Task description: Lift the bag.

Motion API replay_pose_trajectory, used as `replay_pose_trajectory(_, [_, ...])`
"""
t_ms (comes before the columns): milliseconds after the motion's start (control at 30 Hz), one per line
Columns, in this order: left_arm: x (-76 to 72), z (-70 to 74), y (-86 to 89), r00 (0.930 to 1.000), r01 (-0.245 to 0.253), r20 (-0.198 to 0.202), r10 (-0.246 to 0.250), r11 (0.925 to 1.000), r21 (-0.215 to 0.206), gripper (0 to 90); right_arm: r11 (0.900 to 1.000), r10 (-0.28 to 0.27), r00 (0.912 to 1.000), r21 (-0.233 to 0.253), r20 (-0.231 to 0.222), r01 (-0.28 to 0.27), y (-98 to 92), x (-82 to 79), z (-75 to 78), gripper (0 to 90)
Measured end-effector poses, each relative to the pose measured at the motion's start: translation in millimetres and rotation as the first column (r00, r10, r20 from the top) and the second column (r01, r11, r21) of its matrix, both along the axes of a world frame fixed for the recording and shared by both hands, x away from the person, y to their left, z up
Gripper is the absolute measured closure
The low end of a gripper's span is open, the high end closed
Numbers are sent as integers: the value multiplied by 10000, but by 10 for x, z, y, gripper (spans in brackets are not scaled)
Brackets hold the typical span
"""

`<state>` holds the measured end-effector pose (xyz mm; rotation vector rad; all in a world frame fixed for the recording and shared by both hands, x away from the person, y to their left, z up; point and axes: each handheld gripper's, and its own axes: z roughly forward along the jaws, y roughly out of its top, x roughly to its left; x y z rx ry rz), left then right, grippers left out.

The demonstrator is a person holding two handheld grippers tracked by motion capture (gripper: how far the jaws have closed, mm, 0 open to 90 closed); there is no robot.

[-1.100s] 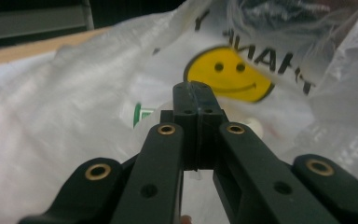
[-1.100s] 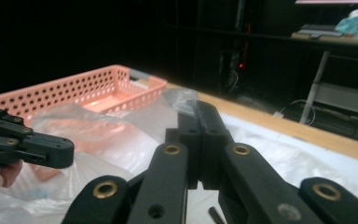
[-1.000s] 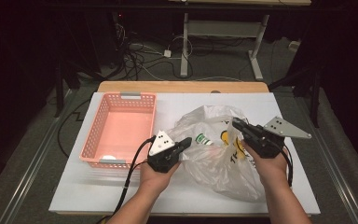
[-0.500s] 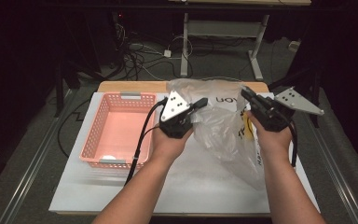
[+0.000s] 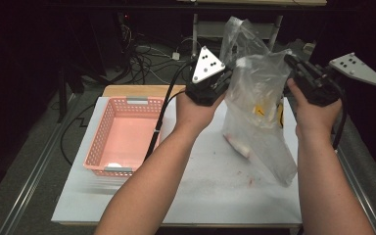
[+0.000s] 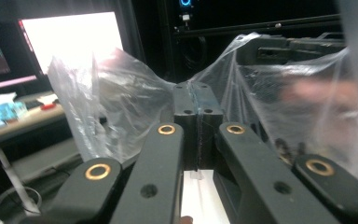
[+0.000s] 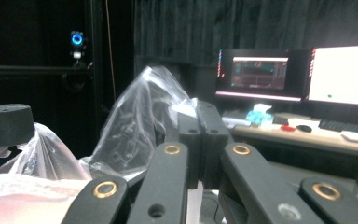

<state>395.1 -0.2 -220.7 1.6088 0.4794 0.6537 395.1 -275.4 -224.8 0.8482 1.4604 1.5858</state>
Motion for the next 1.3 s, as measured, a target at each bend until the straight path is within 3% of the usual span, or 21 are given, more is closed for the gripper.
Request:
replay_pose_trajectory(133, [61,6,-13,9999,-44,-125,45,10000,37,888,9999,-139,9999,-63,-19,139,-51,5,40,900])
replay_pose_trajectory(300, [104,-184,76,9974,-70,-721,74,10000,55,868,9990,-323,9985,-329,-452,308,-80,86,-148,900])
replay_pose_trajectory(500, [25,-371,319,9906,-254,-1341,270,9996,132,554,9971,-474,9937,-645,-1021,409,-104,160,-384,900])
replay_pose_trajectory(700, [-161,-597,625,9862,-429,-1595,443,9990,120,427,9951,-643,9888,-834,-1343,533,-153,161,-504,893])
replay_pose_trajectory(767, [-225,-699,683,9844,-357,-1712,400,9990,282,402,9958,-565,9879,-802,-1443,453,-169,136,-520,817])
replay_pose_trajectory(1000, [-353,-1101,725,9628,48,-2699,139,9976,686,333,9966,-212,9906,-820,-1351,102,-251,-94,-474,577])
replay_pose_trajectory(1133, [-396,-1310,691,9440,329,-3299,-84,9971,686,292,9956,-230,9928,-931,-1179,120,-345,-299,-452,492])
replay_pose_trajectory(1300, [-500,-1534,666,9310,573,-3640,-270,9957,726,245,9932,-255,9936,-1154,-1102,127,-484,-528,-546,376])
